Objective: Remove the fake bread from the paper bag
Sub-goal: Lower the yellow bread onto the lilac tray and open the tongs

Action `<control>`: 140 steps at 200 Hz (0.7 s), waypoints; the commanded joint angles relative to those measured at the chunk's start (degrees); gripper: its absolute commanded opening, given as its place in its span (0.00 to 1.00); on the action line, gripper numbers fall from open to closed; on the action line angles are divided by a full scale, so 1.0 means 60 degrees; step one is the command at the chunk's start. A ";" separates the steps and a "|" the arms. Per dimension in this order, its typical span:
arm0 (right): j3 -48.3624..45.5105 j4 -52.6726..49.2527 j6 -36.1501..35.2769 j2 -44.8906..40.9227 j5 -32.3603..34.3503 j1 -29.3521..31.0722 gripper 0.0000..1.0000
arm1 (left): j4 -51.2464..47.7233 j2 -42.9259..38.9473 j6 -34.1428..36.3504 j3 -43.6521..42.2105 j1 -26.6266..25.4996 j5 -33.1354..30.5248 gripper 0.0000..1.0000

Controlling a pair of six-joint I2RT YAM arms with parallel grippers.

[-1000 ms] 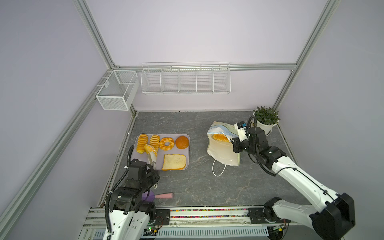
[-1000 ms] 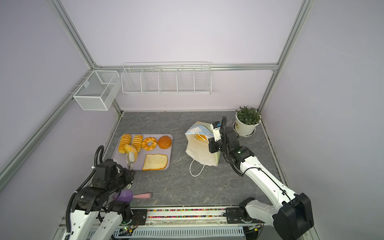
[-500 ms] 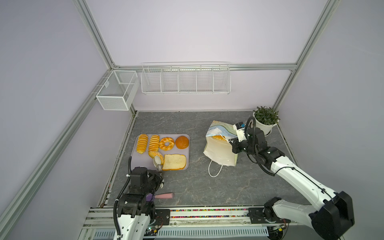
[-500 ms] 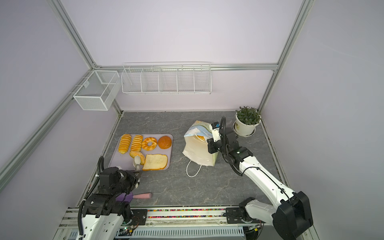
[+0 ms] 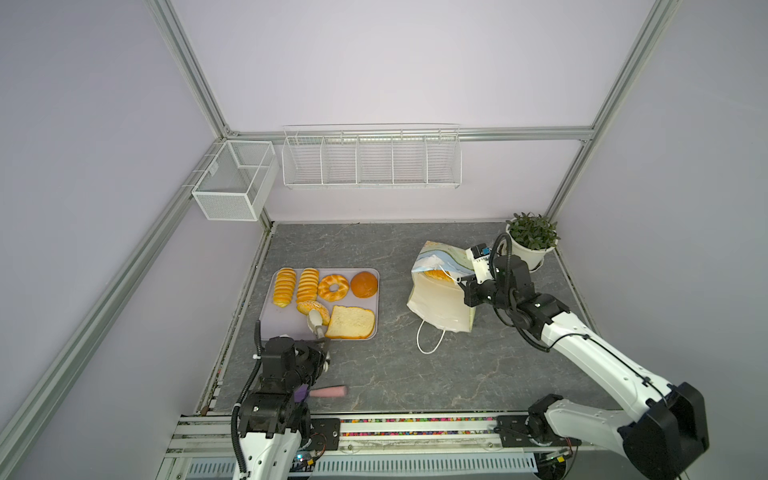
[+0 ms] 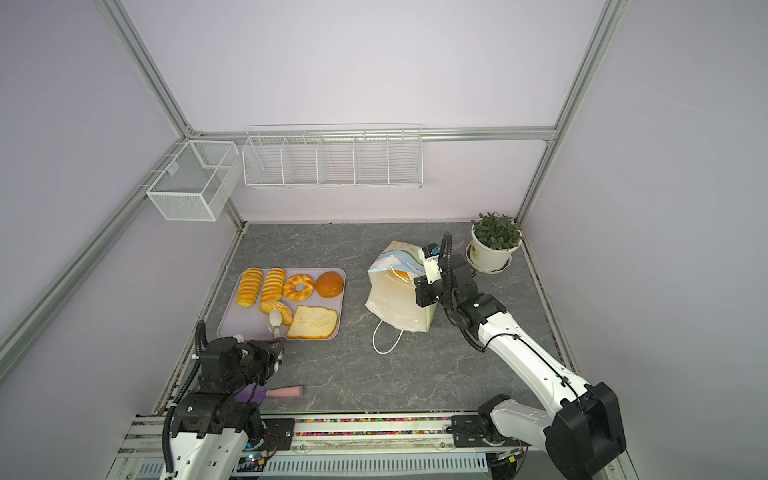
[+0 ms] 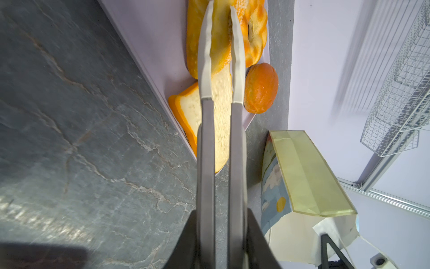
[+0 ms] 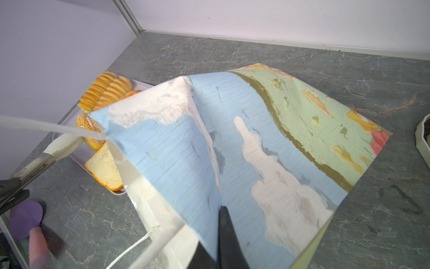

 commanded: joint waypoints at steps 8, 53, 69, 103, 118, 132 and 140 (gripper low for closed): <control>-0.0180 0.0071 -0.0043 -0.0058 -0.0138 0.0026 0.07 | -0.1108 0.0265 0.0188 0.0550 0.0088 -0.0297 0.19; -0.0180 0.0056 -0.0011 -0.0263 -0.0065 0.0017 0.07 | -0.2396 0.0392 0.0312 0.1230 0.0087 -0.0621 0.34; -0.0179 0.0070 0.0000 -0.0309 -0.0050 0.0029 0.07 | -0.2636 0.0441 0.0383 0.1362 0.0088 -0.0650 0.35; -0.0179 0.0056 0.0000 -0.0323 -0.0079 0.0017 0.07 | -0.3144 0.0434 0.0553 0.1691 0.0079 -0.0818 0.38; -0.0179 0.0056 0.0009 -0.0337 -0.0112 0.0030 0.07 | -0.3426 0.0411 0.0656 0.1880 0.0087 -0.0914 0.38; -0.0179 0.0056 0.0011 -0.0345 -0.0116 0.0030 0.07 | -0.3717 0.0407 0.0758 0.2097 0.0084 -0.1006 0.38; -0.0179 0.0063 0.0028 -0.0345 -0.0119 0.0018 0.07 | -0.3895 0.0410 0.0818 0.2241 0.0088 -0.1092 0.38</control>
